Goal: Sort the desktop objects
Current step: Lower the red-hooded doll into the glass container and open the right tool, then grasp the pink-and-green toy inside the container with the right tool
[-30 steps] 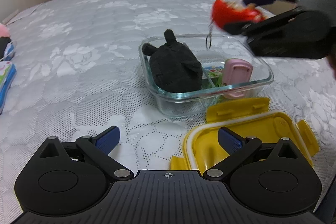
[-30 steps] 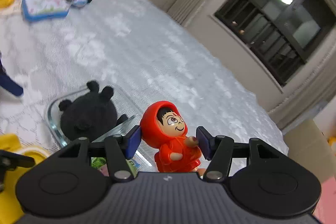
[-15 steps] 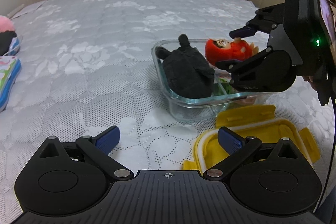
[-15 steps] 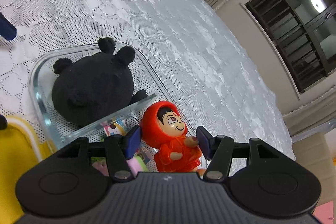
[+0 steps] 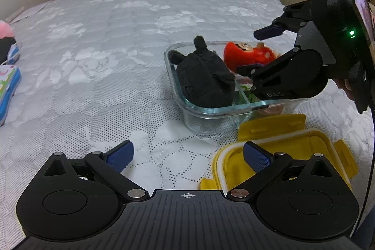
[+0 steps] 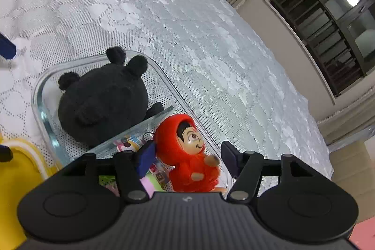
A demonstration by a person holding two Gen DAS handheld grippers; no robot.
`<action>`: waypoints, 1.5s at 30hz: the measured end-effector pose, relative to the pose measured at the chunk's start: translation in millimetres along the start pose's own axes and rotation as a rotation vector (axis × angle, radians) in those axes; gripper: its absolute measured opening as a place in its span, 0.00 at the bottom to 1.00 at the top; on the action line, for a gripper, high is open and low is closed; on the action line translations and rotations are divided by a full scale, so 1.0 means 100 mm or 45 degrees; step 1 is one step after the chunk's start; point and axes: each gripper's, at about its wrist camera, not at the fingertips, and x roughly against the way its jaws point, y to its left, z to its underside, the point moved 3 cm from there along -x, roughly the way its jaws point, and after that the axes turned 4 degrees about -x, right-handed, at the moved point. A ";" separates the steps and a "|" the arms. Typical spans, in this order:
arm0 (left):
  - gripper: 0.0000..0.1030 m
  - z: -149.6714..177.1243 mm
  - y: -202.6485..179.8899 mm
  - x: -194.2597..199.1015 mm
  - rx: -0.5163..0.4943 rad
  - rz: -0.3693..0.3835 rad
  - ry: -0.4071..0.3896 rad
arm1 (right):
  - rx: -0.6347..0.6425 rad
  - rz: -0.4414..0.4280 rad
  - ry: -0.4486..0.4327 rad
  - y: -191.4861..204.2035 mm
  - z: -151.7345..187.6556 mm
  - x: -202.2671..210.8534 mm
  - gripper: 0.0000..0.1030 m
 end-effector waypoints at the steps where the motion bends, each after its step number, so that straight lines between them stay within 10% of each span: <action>1: 0.99 0.00 0.00 0.00 0.001 0.000 0.000 | -0.004 -0.001 -0.001 0.00 0.00 0.01 0.64; 15: 0.99 0.01 -0.02 0.02 -0.011 0.006 -0.004 | -0.130 -0.047 0.036 -0.16 0.00 0.23 0.67; 20: 0.99 0.01 -0.02 0.02 -0.009 0.005 -0.001 | -0.483 -0.191 0.109 -0.42 -0.02 0.35 0.67; 23: 0.99 0.01 -0.03 0.01 -0.011 0.002 0.003 | -0.657 -0.325 0.195 -0.51 0.00 0.34 0.48; 45: 0.99 0.02 -0.08 -0.07 -0.036 0.002 0.027 | -0.401 -0.178 0.233 -0.11 0.06 0.18 0.45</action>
